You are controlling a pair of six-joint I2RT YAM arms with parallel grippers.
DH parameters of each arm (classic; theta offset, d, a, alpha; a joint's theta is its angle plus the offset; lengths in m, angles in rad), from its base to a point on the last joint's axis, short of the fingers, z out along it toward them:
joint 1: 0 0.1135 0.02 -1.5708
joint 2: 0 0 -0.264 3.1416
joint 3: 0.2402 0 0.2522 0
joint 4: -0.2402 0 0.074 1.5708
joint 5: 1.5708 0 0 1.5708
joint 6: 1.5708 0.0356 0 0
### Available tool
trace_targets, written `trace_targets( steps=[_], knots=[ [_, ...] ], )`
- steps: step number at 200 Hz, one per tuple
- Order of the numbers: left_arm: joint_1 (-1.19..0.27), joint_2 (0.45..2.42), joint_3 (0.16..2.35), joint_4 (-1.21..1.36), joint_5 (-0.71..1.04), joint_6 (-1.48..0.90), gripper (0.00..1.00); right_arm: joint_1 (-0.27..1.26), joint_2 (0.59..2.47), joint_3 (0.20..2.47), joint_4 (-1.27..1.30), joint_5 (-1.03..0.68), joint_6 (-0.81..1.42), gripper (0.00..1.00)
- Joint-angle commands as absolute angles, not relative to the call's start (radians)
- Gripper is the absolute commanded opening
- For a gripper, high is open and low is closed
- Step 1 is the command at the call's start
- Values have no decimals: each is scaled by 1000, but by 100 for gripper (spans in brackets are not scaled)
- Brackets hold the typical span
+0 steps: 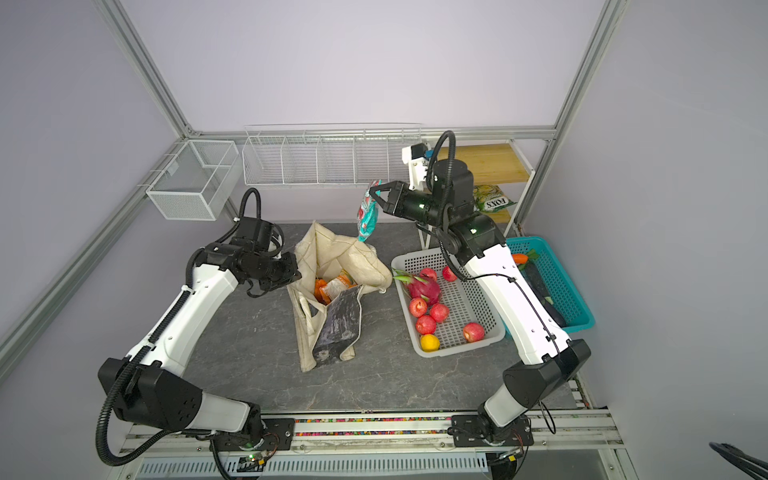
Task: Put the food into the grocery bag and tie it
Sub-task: 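Carry the teal snack bag over the tote bag with the right gripper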
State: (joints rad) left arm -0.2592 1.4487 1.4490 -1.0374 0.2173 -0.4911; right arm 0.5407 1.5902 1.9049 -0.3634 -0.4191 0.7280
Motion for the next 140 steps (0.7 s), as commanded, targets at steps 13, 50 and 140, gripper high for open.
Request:
trace_targets(
  steps=[13,50,140],
  knots=[
    [-256,1445,1487,-1085,218,-462,0,609,1610,1867,-316,-437,720,7],
    [-256,1450,1515,-1139,176,-421,0,678,1652,1838,-321,-462,718,7],
    [-246,1430,1529,-1154,141,-411,0,784,1789,1918,-415,-506,642,7]
  ],
)
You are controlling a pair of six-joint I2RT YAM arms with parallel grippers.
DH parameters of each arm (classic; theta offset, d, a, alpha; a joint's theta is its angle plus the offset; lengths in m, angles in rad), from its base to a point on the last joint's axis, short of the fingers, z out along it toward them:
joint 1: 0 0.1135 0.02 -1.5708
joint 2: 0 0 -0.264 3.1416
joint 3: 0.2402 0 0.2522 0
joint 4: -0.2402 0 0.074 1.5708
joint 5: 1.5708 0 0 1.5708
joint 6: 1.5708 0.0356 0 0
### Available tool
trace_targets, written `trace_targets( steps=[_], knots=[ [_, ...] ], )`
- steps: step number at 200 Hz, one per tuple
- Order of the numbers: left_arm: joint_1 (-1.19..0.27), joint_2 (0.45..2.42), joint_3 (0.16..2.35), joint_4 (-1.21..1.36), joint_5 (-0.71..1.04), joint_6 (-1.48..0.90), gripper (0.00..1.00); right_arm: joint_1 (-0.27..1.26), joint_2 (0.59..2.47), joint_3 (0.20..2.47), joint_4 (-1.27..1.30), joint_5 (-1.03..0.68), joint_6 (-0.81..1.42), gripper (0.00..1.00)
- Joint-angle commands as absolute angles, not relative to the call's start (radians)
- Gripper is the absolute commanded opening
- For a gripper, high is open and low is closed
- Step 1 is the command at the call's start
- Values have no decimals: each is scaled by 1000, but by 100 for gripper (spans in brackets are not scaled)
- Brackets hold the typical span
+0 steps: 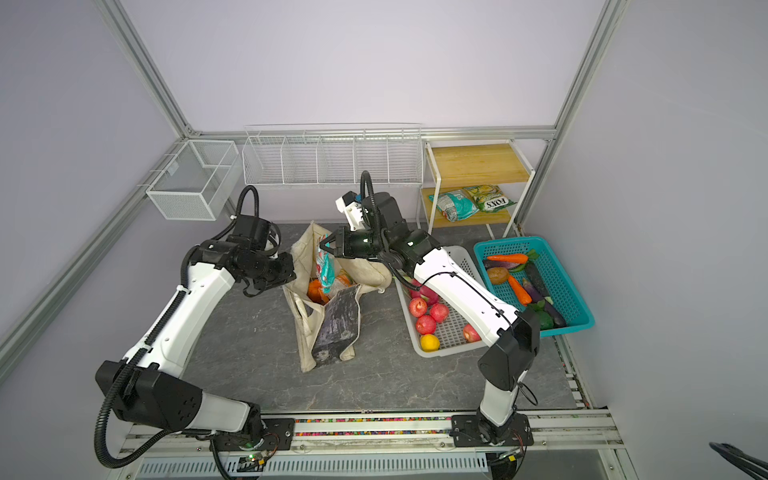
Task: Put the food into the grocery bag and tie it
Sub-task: 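Carry the teal snack bag over the tote bag with the right gripper, then lower the teal snack bag into the tote and open the right gripper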
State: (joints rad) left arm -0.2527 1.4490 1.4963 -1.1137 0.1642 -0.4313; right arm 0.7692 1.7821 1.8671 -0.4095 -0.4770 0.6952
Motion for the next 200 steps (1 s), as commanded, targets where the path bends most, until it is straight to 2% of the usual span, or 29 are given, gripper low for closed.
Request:
trace_targets(
  steps=[1,109,168,200],
  knots=[
    [-246,1429,1528,-1154,140,-411,0,784,1789,1918,-415,-506,642,7],
    [-186,1351,1395,-1100,96,-407,0,828,1896,1972,-424,-523,643,7],
    [-180,1376,1374,-1160,-74,-431,0,844,1978,2060,-466,-526,642,7],
    [-173,1397,1375,-1184,-109,-423,0,848,2017,2089,-473,-519,646,7]
  ],
)
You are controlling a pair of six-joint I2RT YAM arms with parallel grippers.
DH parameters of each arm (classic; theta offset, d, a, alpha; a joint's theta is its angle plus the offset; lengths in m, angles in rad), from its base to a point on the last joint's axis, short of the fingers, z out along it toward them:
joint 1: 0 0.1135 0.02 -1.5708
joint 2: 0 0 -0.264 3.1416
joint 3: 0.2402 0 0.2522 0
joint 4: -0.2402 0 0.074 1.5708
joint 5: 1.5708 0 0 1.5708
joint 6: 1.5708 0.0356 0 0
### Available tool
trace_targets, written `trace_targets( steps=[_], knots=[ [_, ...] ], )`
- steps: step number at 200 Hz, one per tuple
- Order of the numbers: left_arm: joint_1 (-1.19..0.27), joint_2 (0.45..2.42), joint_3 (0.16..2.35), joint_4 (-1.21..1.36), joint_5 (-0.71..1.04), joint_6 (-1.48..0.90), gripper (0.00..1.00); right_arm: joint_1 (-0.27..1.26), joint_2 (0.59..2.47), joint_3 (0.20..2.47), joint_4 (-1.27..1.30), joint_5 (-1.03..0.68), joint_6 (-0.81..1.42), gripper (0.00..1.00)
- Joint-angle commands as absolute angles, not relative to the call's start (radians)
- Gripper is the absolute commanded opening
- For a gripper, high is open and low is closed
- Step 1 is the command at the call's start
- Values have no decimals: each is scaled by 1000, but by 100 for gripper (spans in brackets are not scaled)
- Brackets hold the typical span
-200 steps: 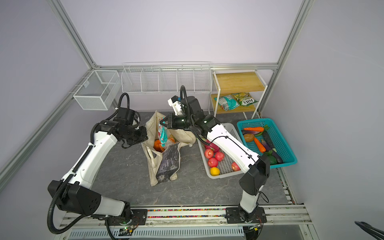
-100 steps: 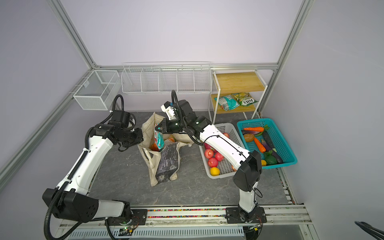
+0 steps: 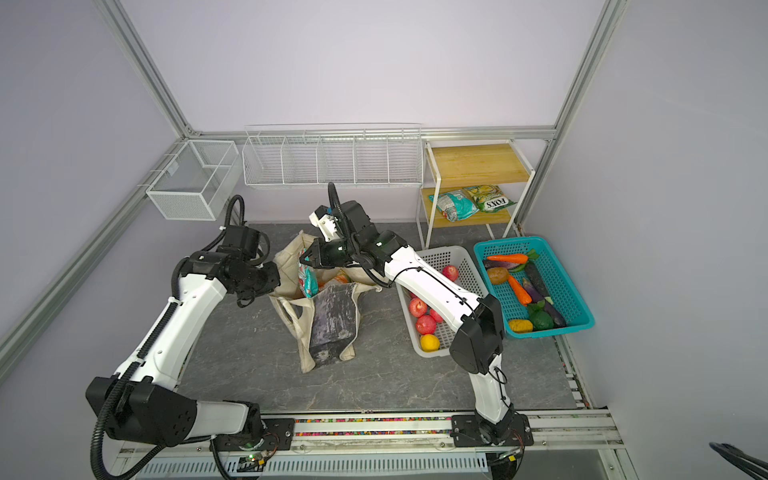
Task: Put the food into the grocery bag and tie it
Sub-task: 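Lower the teal snack bag into the tote and open the right gripper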
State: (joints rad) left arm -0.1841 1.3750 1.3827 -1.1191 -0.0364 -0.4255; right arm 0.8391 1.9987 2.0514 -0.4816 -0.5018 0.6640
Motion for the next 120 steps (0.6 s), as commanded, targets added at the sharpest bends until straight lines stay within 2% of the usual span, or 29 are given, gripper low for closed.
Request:
trace_targets(
  steps=[1,120],
  knots=[
    [-172,1398,1375,-1184,-109,-422,0,848,2018,2090,-474,-519,647,8],
    [-123,1426,1348,-1183,-109,-391,0,872,2174,2164,-575,-449,604,8]
  ],
)
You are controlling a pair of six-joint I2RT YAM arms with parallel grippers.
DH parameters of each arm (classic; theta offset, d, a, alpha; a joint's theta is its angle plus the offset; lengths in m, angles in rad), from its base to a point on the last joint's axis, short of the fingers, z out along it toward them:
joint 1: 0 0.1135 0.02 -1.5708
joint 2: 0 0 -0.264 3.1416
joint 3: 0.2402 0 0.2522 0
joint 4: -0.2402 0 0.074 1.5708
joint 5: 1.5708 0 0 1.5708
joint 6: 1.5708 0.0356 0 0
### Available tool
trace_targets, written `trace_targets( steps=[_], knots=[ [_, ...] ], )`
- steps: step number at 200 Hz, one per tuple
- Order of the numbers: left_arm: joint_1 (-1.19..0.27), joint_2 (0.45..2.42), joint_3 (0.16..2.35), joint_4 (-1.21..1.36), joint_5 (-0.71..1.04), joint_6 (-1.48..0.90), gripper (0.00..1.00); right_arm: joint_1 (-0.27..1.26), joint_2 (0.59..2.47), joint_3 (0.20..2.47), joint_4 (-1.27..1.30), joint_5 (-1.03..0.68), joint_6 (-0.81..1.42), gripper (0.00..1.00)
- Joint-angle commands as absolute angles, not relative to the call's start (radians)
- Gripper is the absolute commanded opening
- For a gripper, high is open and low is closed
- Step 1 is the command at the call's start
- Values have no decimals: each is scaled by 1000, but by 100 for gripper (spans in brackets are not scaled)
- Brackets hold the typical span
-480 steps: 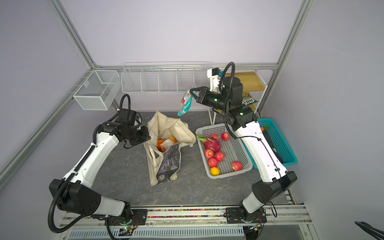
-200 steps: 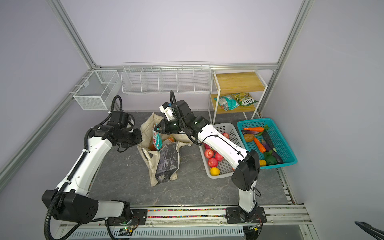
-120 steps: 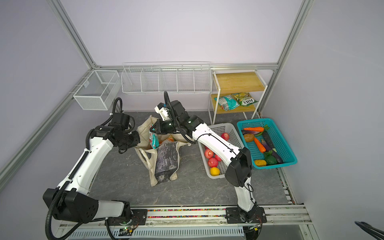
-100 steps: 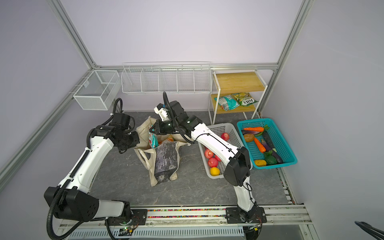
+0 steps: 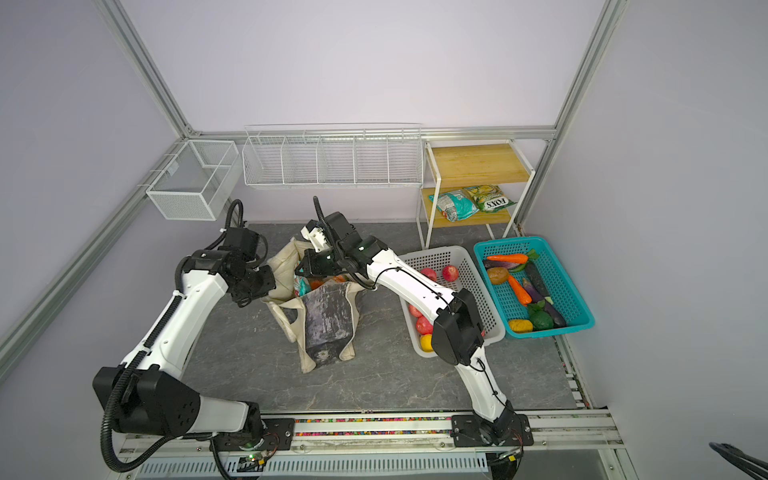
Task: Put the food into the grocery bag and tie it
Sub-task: 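Lower the teal snack bag into the tote and open the right gripper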
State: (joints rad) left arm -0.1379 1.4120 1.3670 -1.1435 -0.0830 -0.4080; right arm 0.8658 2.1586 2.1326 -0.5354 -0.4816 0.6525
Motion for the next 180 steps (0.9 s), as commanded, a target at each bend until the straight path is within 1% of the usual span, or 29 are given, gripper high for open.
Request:
trace_targets(
  steps=[1,50,96,123,138,158,168,180],
  knots=[
    [-123,1426,1348,-1183,-109,-391,0,872,2174,2163,-577,-447,604,8],
    [-101,1432,1349,-1183,-100,-379,0,872,2221,2150,-616,-394,577,8],
    [-85,1442,1358,-1186,-95,-368,0,873,2244,2155,-639,-387,563,17],
    [-82,1445,1362,-1189,-91,-365,0,874,2230,2160,-653,-370,549,31],
    [-82,1448,1364,-1189,-91,-364,0,875,2219,2166,-662,-362,545,41],
    [-80,1453,1367,-1190,-89,-364,0,879,2210,2187,-682,-353,534,59],
    [-80,1457,1371,-1192,-87,-362,0,882,2205,2201,-693,-346,526,64],
    [-80,1461,1375,-1193,-86,-362,0,883,2198,2220,-702,-337,514,67]
  ],
)
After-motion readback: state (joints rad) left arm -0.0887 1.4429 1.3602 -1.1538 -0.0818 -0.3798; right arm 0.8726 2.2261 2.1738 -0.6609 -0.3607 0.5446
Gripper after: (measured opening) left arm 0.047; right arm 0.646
